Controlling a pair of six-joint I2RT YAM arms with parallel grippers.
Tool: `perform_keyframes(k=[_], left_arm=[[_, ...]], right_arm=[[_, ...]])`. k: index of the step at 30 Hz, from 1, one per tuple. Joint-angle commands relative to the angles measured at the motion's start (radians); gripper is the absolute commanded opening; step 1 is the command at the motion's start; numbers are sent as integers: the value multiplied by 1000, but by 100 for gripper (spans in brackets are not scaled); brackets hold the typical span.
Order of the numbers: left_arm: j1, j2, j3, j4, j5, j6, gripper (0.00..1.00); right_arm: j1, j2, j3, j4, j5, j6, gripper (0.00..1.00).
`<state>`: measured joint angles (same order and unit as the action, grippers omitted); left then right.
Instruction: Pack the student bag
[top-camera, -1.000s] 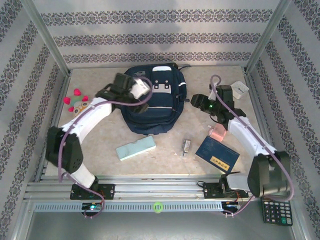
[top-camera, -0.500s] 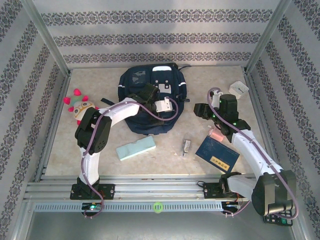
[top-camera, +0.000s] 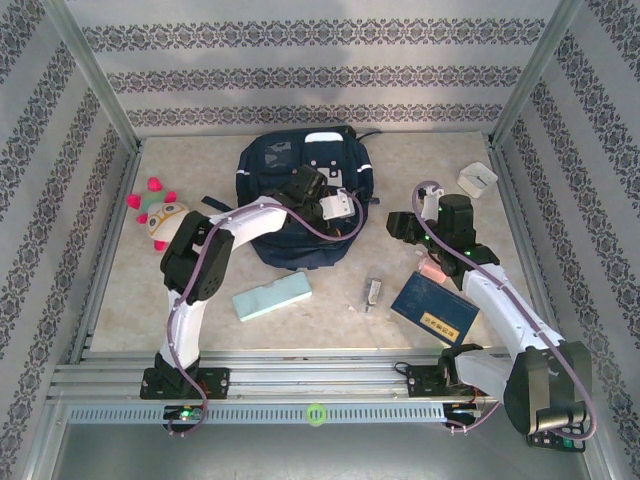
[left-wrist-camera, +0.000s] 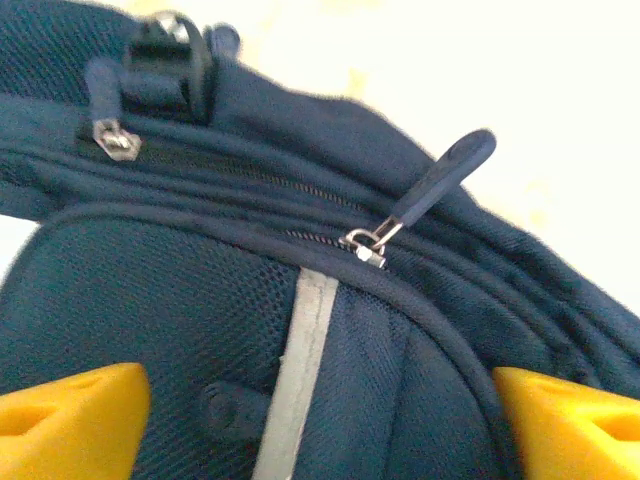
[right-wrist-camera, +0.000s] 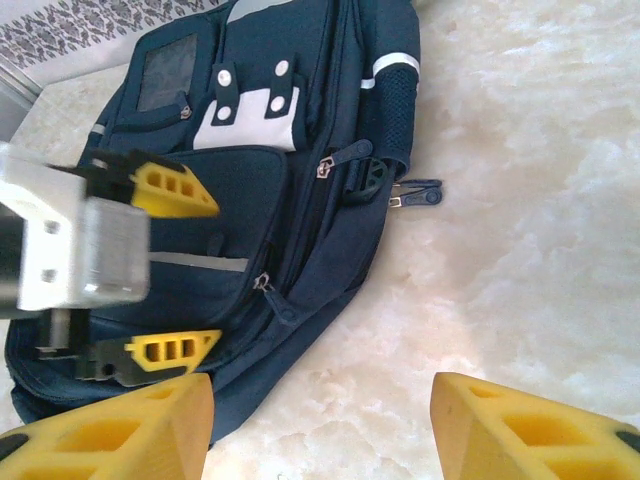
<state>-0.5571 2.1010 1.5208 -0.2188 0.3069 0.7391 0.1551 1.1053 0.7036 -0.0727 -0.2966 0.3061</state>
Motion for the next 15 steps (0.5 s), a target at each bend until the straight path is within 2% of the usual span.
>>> perform_keyframes(k=[1, 4, 6, 7, 8, 11, 15], left_arm=[[-13, 37, 12, 51, -94, -17, 67], [-12, 7, 2, 58, -106, -25, 38], [-6, -48, -4, 34, -56, -44, 10], [3, -89, -18, 33, -10, -59, 2], [15, -127, -34, 36, 45, -70, 0], [70, -236, -70, 38, 242, -109, 0], [140, -337, -95, 29, 374, -112, 0]], right_arm=[[9, -24, -19, 28, -17, -16, 60], [8, -30, -28, 29, -15, -29, 60], [8, -32, -42, 48, -9, -43, 60], [6, -26, -51, 67, -39, -63, 61], [1, -13, -48, 73, -101, -99, 63], [-11, 72, 11, 36, -177, -174, 62], [-46, 215, 119, 19, -316, -372, 62]])
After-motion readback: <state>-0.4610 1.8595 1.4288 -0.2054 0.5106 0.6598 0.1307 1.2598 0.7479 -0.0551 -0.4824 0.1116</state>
